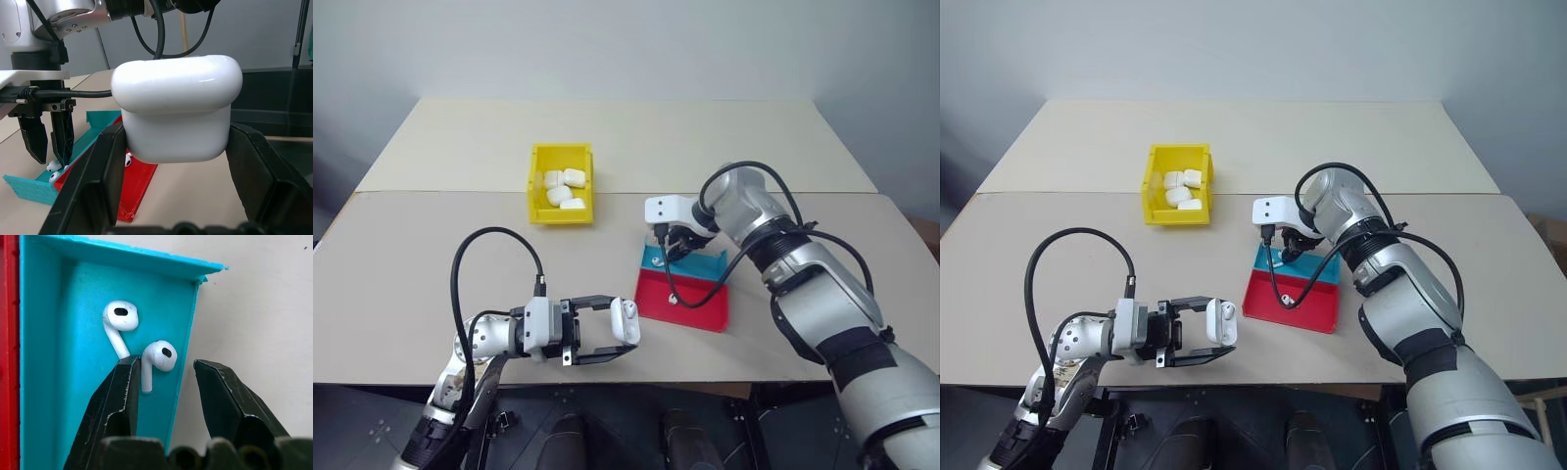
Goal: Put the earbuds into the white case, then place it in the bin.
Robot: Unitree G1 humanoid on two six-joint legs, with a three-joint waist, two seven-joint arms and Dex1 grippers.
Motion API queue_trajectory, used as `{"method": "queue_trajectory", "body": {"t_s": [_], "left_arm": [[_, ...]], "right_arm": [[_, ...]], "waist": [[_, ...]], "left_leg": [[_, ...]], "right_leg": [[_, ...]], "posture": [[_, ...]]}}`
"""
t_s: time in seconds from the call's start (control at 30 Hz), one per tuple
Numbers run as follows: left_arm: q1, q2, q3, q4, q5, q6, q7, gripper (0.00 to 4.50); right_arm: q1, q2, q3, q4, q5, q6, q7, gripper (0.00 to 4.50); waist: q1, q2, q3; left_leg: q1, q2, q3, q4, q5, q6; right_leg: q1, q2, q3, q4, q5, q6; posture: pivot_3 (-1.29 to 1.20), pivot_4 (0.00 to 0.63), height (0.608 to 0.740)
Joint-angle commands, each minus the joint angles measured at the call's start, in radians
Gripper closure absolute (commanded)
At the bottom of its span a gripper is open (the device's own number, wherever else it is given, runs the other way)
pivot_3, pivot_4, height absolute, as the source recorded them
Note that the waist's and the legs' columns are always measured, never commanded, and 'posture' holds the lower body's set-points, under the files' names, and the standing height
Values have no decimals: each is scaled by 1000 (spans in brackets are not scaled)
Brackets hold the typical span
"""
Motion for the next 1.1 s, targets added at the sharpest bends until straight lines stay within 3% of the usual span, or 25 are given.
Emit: {"method": "queue_trajectory", "body": {"t_s": [0.03, 0.27, 0.4, 1.1], "left_arm": [[-4, 0, 2, -27, -3, -18, 7, 1729], [-6, 1, 2, -26, -2, -19, 8, 1729], [-6, 2, 2, -22, 2, -19, 9, 1729], [-12, 0, -1, -12, 9, -28, 16, 1729]], "right_arm": [[-26, 0, -27, -17, -7, -2, -5, 2322], [-22, -1, -21, -21, -15, -8, -3, 2322], [-18, -3, -22, -25, -19, -14, -4, 3202], [0, -8, -22, -56, -23, -27, 5, 3202]], "waist": [[0, 0, 0], [0, 0, 0], [0, 0, 0], [0, 0, 0]], "left_leg": [[0, 0, 0, 0, 0, 0], [0, 0, 0, 0, 0, 0], [0, 0, 0, 0, 0, 0], [0, 0, 0, 0, 0, 0]], "right_leg": [[0, 0, 0, 0, 0, 0], [0, 0, 0, 0, 0, 0], [0, 0, 0, 0, 0, 0], [0, 0, 0, 0, 0, 0]], "posture": [[0, 150, 740], [0, 150, 740], [0, 150, 740], [0, 150, 740]]}}
